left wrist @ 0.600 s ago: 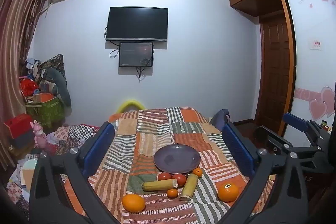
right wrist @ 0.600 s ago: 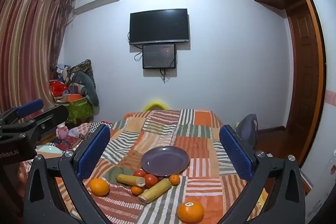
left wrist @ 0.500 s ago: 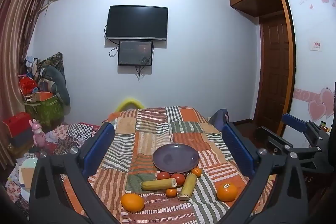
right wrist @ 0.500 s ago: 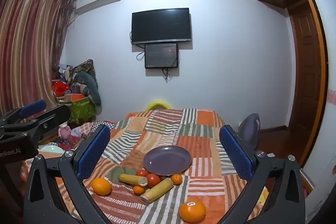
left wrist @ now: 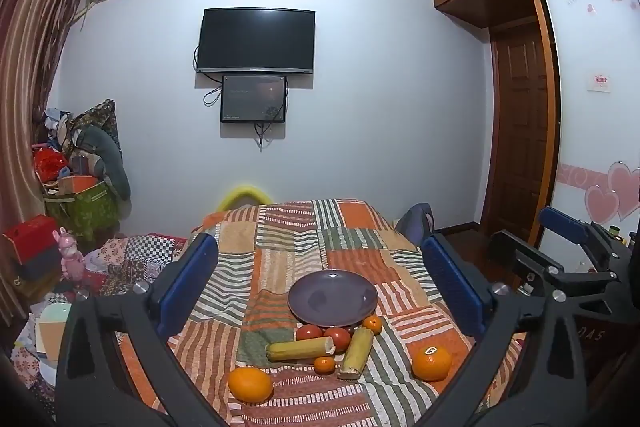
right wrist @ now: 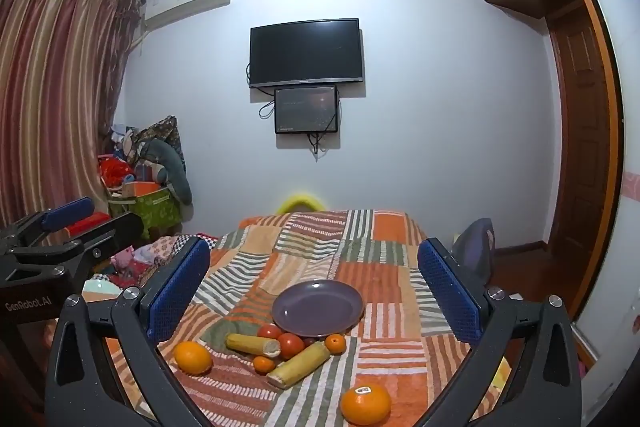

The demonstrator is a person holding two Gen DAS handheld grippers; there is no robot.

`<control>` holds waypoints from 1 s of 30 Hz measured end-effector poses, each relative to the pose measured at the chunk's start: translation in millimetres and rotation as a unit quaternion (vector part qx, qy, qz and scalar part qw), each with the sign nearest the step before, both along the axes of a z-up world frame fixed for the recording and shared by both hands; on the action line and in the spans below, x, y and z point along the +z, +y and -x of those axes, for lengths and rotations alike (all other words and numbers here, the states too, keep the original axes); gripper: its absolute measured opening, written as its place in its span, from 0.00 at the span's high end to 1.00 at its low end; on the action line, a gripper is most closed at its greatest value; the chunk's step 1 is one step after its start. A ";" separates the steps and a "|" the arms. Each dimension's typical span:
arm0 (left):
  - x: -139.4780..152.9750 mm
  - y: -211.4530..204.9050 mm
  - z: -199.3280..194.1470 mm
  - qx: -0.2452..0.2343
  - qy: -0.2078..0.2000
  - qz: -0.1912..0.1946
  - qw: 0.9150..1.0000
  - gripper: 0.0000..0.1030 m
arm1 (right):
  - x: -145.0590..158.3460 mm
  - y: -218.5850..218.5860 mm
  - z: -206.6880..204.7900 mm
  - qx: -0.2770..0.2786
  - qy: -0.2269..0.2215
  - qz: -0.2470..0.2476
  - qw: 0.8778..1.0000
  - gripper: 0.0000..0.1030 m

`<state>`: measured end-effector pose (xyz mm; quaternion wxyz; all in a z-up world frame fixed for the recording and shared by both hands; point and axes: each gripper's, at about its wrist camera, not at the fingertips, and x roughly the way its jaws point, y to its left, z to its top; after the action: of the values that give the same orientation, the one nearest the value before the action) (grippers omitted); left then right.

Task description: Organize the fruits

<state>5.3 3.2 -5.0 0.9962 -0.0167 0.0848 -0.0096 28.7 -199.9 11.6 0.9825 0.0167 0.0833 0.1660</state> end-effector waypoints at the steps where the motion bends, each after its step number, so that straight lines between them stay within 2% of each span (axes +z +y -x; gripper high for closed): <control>1: 0.0 -0.3 -0.2 0.000 0.000 0.000 1.000 0.00 | -0.2 0.7 0.0 -0.001 -0.001 0.000 1.000 0.00; 30: -2.0 3.0 -5.5 -0.003 0.009 0.008 1.000 0.00 | -3.0 -3.3 -1.9 0.004 -0.001 -0.013 1.000 0.00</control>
<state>10.8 6.2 -7.0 0.9952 -0.0240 0.0939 -0.0127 30.6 -203.2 8.6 0.9816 0.0293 0.0801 0.1707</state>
